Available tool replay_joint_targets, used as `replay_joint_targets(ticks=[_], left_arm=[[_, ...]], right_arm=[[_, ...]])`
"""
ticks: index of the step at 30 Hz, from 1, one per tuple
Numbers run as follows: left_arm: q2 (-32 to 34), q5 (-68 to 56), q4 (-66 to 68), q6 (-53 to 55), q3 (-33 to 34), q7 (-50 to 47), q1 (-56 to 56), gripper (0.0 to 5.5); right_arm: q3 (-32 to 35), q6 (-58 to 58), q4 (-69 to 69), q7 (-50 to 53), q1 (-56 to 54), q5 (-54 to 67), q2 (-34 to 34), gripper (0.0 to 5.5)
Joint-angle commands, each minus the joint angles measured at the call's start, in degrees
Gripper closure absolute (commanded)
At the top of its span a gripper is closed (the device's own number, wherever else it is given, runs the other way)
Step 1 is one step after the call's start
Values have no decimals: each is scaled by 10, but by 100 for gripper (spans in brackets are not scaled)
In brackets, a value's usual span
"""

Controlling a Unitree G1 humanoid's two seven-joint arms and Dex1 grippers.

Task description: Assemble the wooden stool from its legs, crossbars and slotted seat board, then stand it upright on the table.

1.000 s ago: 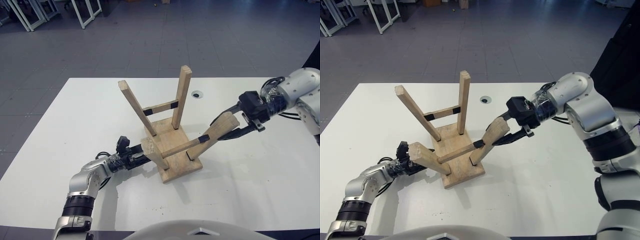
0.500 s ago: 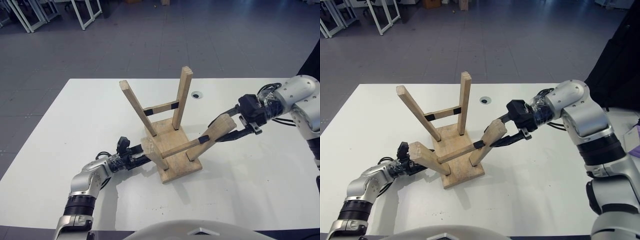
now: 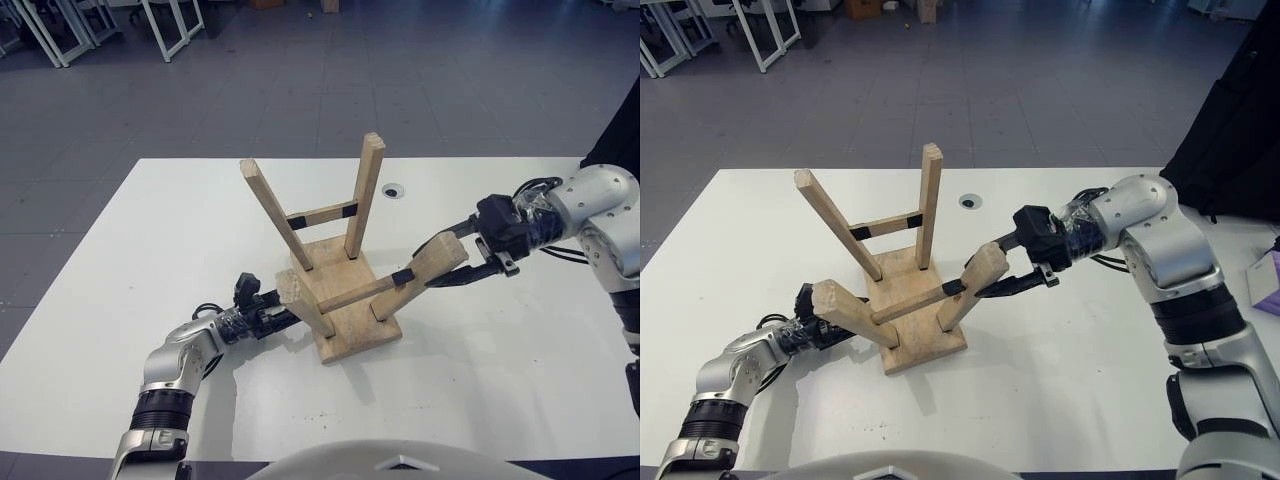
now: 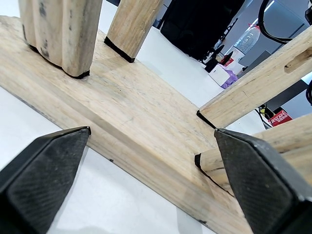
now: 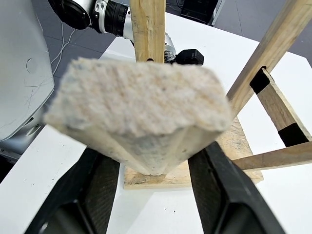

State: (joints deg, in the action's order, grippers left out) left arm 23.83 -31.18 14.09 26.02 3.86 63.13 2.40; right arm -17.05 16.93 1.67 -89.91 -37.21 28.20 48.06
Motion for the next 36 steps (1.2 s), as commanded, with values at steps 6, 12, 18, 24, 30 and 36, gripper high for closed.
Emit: replay_joint_targets(ticks=[6, 12, 18, 24, 30, 36], left_arm=[[-1, 8, 7, -8, 0, -9, 5, 79], [19, 24, -23, -12, -13, -7, -21, 79], [78, 40, -131, -5, -21, -3, -100, 79], [112, 36, -203, 30, -31, -5, -111, 79], [130, 40, -221, 41, -43, -5, -118, 79], [127, 44, -216, 33, -48, -15, -117, 79]], right_arm=[[-7, 26, -5, -5, 2, -35, -9, 230], [15, 26, -7, 3, 41, -46, 17, 151], [48, 31, 42, 68, 196, -57, 40, 151], [40, 80, 98, 238, 332, -72, -48, 151], [18, 64, 106, 336, 406, -107, -112, 151], [13, 18, 48, 379, 414, -156, -133, 151]])
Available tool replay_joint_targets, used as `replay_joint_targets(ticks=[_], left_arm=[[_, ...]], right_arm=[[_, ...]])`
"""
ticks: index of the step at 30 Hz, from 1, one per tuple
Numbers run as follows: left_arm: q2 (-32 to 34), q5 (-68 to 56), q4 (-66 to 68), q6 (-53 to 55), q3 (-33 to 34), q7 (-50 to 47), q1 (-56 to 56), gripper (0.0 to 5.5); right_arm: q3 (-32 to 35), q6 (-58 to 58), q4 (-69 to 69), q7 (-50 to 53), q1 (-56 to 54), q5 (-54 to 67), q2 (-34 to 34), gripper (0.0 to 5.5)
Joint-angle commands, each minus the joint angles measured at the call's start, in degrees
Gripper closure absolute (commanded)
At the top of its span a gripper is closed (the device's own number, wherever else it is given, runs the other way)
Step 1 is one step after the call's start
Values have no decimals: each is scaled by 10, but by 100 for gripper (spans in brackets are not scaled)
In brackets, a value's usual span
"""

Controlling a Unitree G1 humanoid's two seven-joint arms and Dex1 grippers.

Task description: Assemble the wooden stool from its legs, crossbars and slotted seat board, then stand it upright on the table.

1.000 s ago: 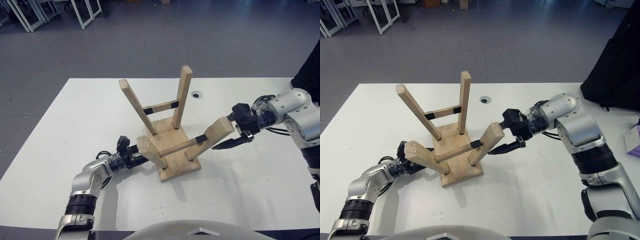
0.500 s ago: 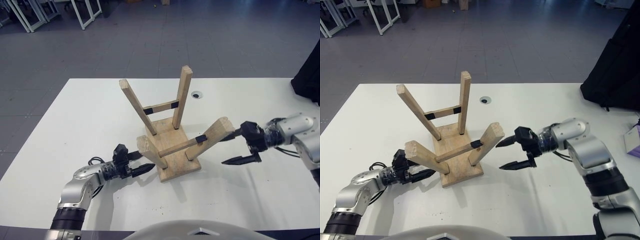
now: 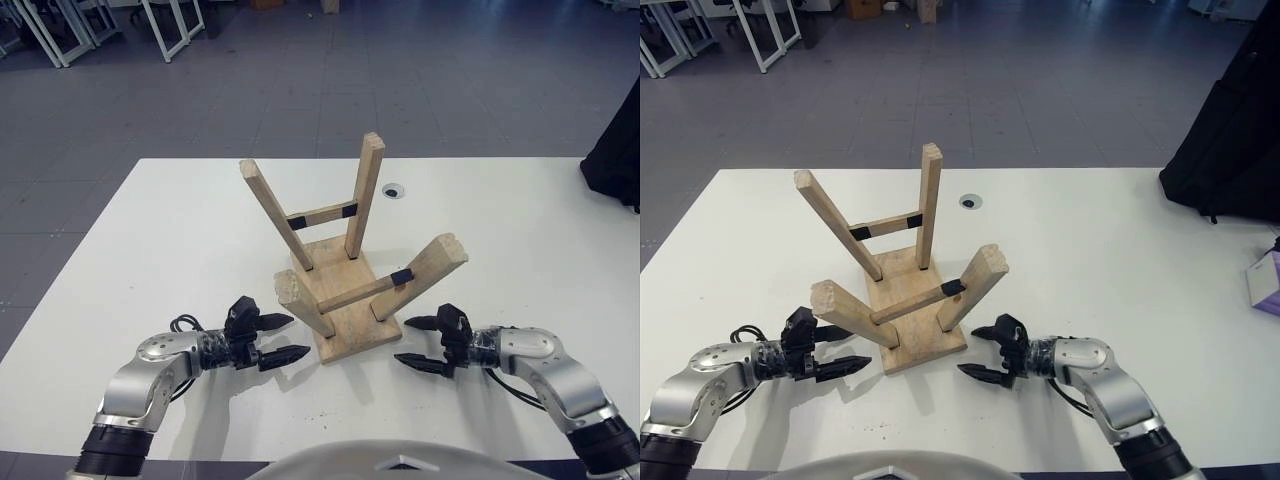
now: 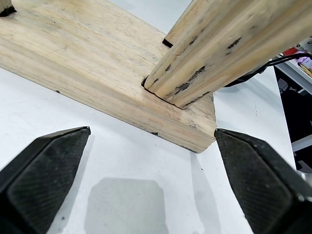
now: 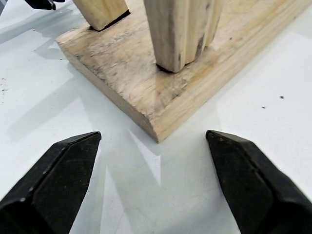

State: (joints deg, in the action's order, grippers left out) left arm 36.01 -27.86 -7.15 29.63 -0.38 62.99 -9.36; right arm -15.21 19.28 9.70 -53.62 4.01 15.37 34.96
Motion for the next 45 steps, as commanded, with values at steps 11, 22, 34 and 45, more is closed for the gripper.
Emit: replay_joint_targets(ticks=[11, 22, 34, 45], left_arm=[[-47, 6, 9, -25, 0, -69, 35, 79], [-52, -3, 12, -21, -2, -74, 47, 79], [-52, 9, 21, -34, -12, -82, 42, 79], [-57, 2, 43, -32, 1, -87, 43, 79]], right_arm=[[7, -31, -127, 37, -55, -39, -33, 151], [18, -54, -180, 53, -112, -50, -50, 151], [74, 29, 68, -75, -4, 114, 29, 151], [173, 49, 283, 33, -161, 263, -6, 151]])
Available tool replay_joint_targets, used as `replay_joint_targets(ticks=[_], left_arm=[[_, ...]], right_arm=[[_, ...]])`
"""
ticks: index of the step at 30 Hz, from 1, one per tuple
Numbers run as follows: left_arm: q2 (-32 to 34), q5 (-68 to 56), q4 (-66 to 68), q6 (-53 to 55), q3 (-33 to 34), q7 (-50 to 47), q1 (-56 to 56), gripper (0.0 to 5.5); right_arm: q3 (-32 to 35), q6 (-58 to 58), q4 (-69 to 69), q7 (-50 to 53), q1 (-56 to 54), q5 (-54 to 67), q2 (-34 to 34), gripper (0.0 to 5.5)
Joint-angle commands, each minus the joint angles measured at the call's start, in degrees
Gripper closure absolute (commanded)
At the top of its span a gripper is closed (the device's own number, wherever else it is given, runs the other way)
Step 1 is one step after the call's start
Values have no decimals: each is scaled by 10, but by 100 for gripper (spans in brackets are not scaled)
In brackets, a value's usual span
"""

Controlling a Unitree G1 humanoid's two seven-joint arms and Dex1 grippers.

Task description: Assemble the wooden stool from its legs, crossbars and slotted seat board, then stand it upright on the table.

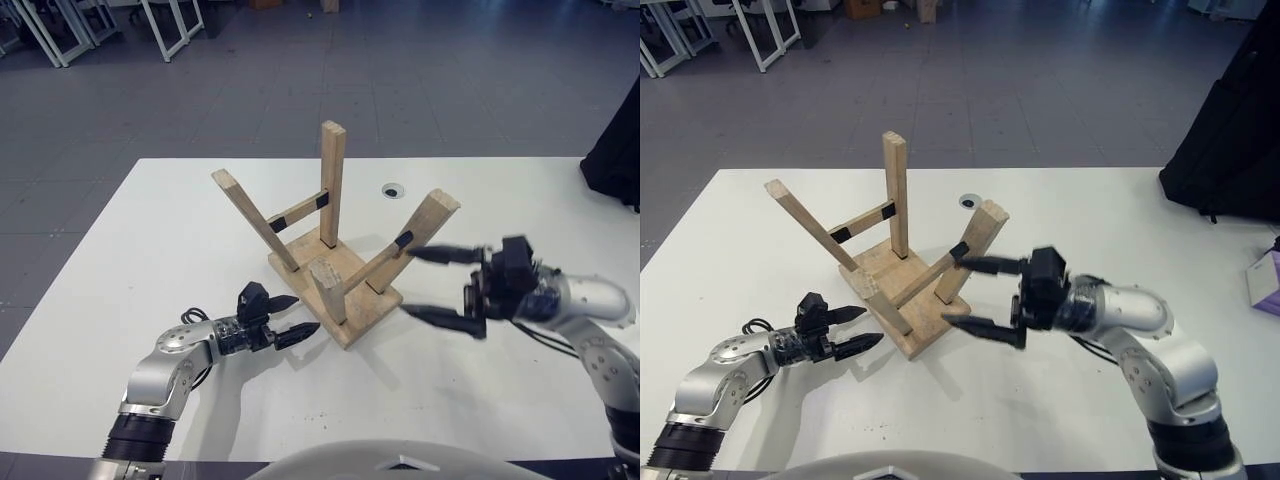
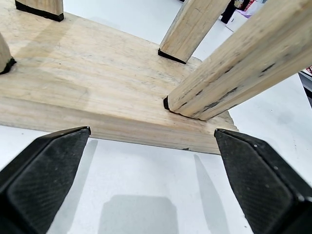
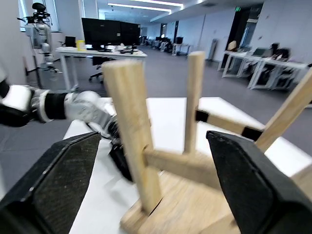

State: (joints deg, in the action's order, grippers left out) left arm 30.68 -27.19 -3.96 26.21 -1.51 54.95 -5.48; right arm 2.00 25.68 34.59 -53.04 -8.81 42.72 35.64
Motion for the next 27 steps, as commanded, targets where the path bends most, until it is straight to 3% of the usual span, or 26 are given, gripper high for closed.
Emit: replay_joint_targets(ticks=[1, 3, 9, 12, 16, 20, 27], left_arm=[[-4, -5, 15, 2, 14, -6, 3, 79], [-1, -1, 23, -3, 13, -4, -1, 79], [-4, 1, 23, -4, 13, -6, -5, 79], [-3, 3, 25, -5, 12, -5, -4, 79], [-2, 5, 22, -7, 13, -7, -9, 79], [-4, 9, 21, -10, 12, -9, -15, 79], [-7, 14, 26, -15, 7, -10, -8, 79]], right_arm=[[-1, -20, 38, 33, -37, -14, -15, 151], [-7, -47, 40, 66, -69, -58, -28, 151], [-80, -225, -12, 168, -163, -345, -56, 151], [-122, -308, -33, 214, -167, -497, -54, 151], [-150, -335, -48, 283, -126, -655, -61, 151], [-161, -363, -67, 331, -92, -757, -59, 151], [-182, -338, -101, 307, -54, -794, -65, 151]])
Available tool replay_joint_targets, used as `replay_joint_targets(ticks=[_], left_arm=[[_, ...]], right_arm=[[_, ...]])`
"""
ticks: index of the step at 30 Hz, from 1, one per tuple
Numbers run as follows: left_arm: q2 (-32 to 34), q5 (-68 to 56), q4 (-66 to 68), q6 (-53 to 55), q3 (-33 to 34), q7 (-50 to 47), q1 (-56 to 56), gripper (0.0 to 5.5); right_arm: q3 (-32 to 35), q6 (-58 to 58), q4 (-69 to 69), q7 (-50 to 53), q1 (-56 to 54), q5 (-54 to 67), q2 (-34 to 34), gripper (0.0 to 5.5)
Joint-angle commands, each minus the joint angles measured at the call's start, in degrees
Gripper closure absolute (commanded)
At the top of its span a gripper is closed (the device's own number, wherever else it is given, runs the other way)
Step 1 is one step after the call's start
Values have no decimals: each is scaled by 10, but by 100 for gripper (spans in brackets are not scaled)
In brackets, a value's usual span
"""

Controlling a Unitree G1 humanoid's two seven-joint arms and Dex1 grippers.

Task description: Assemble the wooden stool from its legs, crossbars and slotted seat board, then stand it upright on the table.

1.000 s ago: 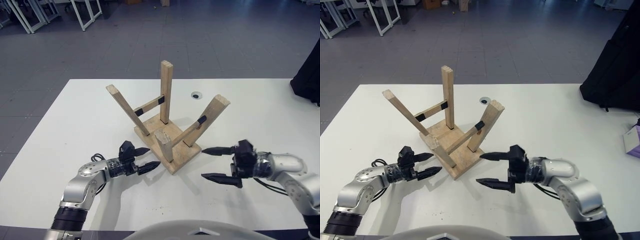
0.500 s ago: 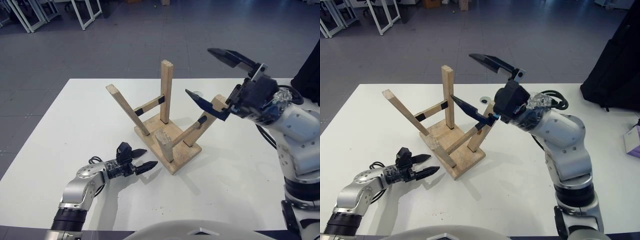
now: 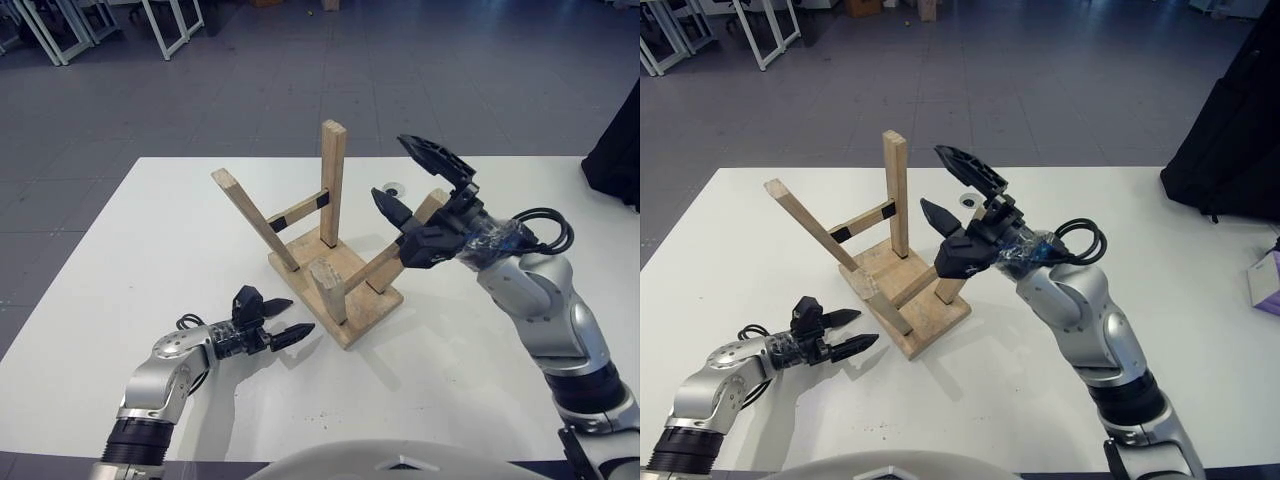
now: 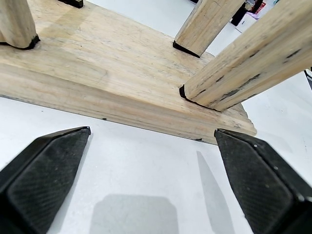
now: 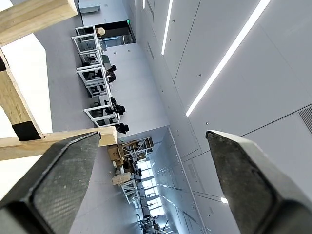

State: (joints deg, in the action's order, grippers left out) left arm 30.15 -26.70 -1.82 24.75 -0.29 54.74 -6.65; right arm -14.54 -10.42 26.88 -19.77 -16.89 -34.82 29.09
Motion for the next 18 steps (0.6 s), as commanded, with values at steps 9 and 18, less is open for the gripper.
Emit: replay_joint_targets(ticks=[9, 18], left_arm=[[-3, 17, 10, -3, -15, -5, 12, 79], [-7, 21, 19, -10, -23, -6, 14, 79]], right_arm=[[-73, 89, -77, -118, 90, -30, 17, 151], [-70, -10, -156, 31, 44, -39, -24, 151]])
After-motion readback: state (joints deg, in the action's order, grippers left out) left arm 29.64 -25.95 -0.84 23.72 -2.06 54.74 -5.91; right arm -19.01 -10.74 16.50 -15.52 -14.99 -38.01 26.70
